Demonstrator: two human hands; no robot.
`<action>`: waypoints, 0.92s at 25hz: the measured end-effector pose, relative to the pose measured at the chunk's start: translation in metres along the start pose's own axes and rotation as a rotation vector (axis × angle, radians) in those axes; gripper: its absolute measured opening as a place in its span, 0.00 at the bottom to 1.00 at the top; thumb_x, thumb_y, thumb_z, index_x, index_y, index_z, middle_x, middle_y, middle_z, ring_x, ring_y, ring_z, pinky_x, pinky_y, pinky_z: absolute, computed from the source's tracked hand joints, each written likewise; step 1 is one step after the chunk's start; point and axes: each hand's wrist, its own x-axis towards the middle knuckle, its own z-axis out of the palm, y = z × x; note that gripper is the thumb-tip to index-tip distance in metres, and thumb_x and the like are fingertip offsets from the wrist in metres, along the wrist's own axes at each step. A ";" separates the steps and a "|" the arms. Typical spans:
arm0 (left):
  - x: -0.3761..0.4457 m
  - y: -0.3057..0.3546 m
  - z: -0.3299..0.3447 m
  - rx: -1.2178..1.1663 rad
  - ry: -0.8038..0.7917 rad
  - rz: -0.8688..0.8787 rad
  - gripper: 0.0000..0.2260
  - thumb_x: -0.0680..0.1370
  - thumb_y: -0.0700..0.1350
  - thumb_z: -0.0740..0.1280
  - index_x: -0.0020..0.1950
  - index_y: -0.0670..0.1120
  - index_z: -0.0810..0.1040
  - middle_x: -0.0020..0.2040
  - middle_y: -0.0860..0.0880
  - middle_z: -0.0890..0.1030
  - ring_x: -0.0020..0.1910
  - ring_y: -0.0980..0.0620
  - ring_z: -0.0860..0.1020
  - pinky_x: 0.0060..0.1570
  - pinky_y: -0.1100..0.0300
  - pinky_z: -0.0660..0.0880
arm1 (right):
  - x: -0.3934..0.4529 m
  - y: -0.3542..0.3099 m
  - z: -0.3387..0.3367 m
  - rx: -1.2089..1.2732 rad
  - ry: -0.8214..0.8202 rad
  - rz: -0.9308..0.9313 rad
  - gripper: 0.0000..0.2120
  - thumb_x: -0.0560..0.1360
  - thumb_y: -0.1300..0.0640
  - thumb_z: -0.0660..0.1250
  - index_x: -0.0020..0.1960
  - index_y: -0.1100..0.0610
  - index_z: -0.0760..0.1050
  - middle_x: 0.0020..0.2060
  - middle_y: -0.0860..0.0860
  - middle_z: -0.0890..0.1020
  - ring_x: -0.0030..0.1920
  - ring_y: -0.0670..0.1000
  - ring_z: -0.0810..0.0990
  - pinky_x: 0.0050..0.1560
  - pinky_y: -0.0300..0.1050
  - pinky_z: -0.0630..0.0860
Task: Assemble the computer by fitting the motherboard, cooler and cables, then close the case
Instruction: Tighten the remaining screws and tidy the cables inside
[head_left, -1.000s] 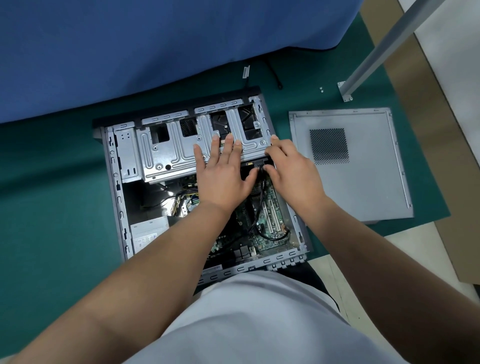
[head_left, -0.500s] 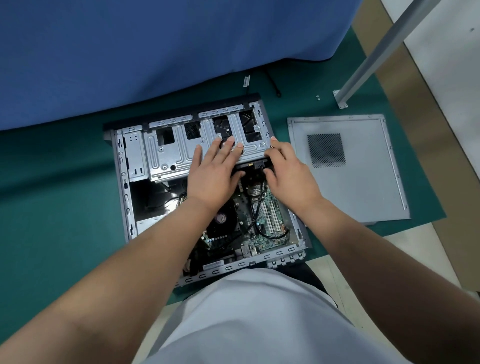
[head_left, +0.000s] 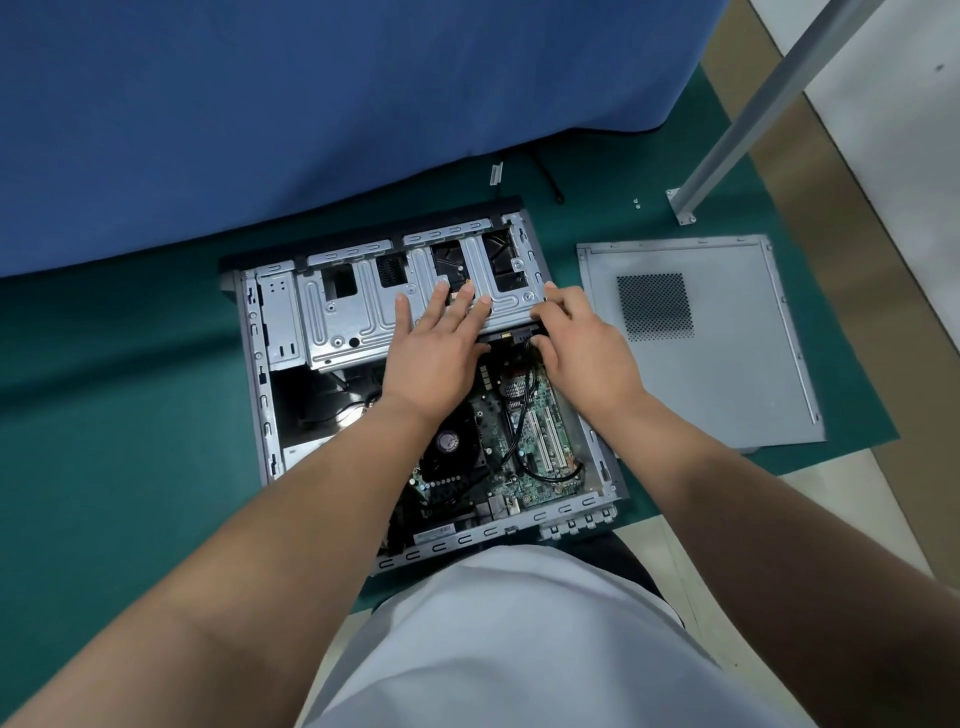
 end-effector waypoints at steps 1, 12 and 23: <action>0.000 0.000 0.000 0.010 -0.008 0.005 0.25 0.87 0.55 0.56 0.84 0.52 0.56 0.83 0.49 0.58 0.83 0.44 0.51 0.78 0.33 0.45 | 0.000 0.001 0.001 -0.030 0.006 -0.009 0.14 0.82 0.57 0.65 0.67 0.57 0.74 0.71 0.54 0.70 0.51 0.62 0.83 0.45 0.56 0.82; -0.021 -0.053 -0.027 -0.008 -0.102 0.091 0.34 0.83 0.42 0.66 0.83 0.62 0.53 0.85 0.51 0.48 0.83 0.44 0.47 0.81 0.40 0.45 | -0.024 -0.001 0.003 0.448 -0.180 0.244 0.39 0.80 0.61 0.63 0.83 0.45 0.45 0.70 0.52 0.71 0.48 0.49 0.82 0.49 0.51 0.80; -0.025 -0.092 -0.037 0.237 -0.166 0.011 0.53 0.74 0.25 0.60 0.79 0.71 0.37 0.84 0.53 0.41 0.82 0.32 0.45 0.79 0.33 0.44 | -0.014 0.004 0.011 0.785 -0.260 0.451 0.42 0.73 0.69 0.58 0.79 0.37 0.56 0.53 0.31 0.72 0.39 0.41 0.82 0.30 0.37 0.75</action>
